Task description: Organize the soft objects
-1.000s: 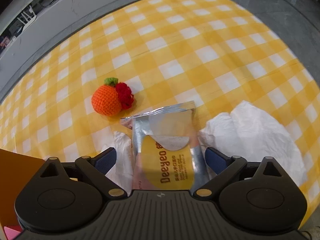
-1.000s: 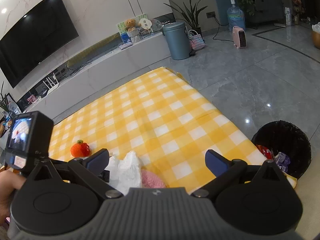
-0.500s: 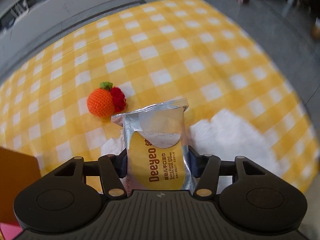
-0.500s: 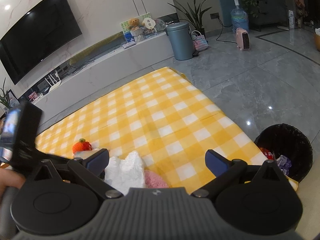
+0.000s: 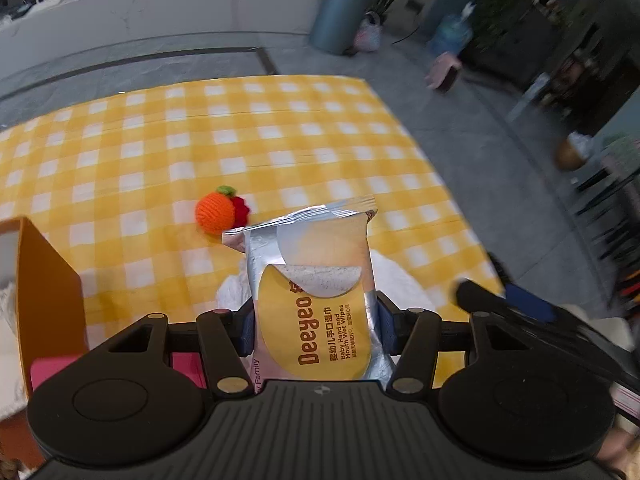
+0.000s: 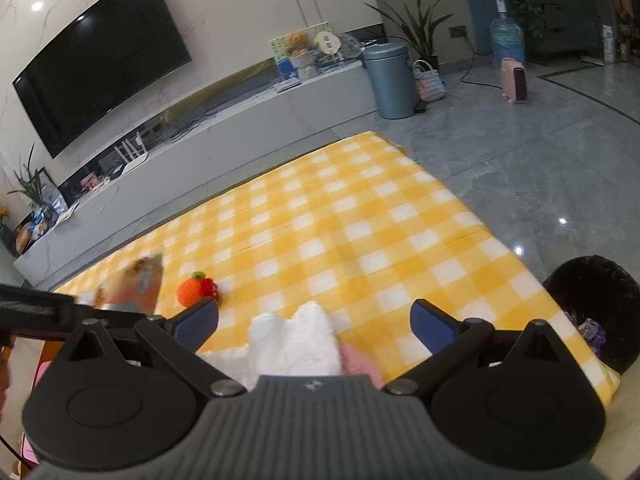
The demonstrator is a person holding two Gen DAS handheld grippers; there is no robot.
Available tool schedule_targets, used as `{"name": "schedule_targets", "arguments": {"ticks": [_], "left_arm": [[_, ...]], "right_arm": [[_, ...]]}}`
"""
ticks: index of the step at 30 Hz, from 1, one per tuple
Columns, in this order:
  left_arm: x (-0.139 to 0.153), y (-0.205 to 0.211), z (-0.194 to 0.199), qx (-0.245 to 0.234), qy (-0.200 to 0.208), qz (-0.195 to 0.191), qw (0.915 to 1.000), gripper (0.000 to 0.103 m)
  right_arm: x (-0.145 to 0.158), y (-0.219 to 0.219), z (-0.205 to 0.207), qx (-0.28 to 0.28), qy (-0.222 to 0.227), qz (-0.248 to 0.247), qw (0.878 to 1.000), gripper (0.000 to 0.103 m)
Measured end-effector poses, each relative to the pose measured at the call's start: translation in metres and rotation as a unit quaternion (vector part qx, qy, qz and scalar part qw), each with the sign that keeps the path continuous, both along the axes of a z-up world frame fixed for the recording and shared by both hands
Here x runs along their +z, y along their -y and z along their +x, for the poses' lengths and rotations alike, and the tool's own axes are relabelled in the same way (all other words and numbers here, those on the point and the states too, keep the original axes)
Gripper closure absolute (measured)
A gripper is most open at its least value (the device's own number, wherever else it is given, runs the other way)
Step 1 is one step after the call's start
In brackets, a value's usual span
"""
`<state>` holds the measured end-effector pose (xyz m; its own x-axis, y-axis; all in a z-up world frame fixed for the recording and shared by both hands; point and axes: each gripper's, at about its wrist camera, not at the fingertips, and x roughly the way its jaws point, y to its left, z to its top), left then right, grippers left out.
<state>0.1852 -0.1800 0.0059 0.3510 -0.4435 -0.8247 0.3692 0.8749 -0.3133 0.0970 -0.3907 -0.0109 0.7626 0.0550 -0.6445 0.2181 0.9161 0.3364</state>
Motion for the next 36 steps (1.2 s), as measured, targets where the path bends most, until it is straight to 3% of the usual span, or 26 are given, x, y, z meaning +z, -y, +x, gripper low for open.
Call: {"name": "schedule_targets", "arguments": {"ticks": [6,9,14,19,22,24,28,30,33,36], "left_arm": [[0.006,-0.006,-0.012,-0.016,0.029,-0.009,0.9994,0.039],[0.010,-0.017,-0.015,0.012,0.040,-0.041,0.9983,0.039],[0.013,-0.027,-0.015,0.009,0.047,-0.076,0.9960,0.039],[0.004,-0.026,-0.009,0.026,0.044,-0.055,0.9972,0.038],[0.005,-0.027,-0.010,0.021,0.066,-0.054,0.9961,0.040],[0.009,-0.029,-0.012,0.025,0.074,-0.069,0.9946,0.068],[0.009,-0.022,-0.008,0.023,0.067,-0.050,0.9963,0.075],[0.005,-0.017,-0.006,0.013,0.056,-0.038,0.9976,0.073],[-0.004,-0.002,0.000,-0.009,0.024,0.015,0.9996,0.035],[-0.013,0.006,0.001,-0.019,0.003,0.054,0.9983,0.030]], "right_arm": [[0.002,-0.017,0.008,0.024,0.004,-0.006,1.000,0.003],[0.003,-0.023,0.011,0.034,0.011,-0.004,0.999,0.003],[-0.002,-0.029,0.019,0.052,0.005,-0.001,0.999,0.003],[-0.015,-0.050,0.029,0.104,-0.024,-0.033,0.994,0.004],[-0.028,-0.066,0.042,0.115,-0.063,-0.078,0.988,0.013],[-0.040,-0.081,0.050,0.135,-0.090,-0.120,0.979,0.021],[-0.054,-0.101,0.059,0.181,-0.108,-0.147,0.966,0.029],[-0.055,-0.105,0.060,0.183,-0.107,-0.156,0.965,0.029],[-0.051,-0.103,0.056,0.181,-0.102,-0.156,0.966,0.029],[-0.046,-0.090,0.053,0.166,-0.098,-0.140,0.971,0.029]]}}
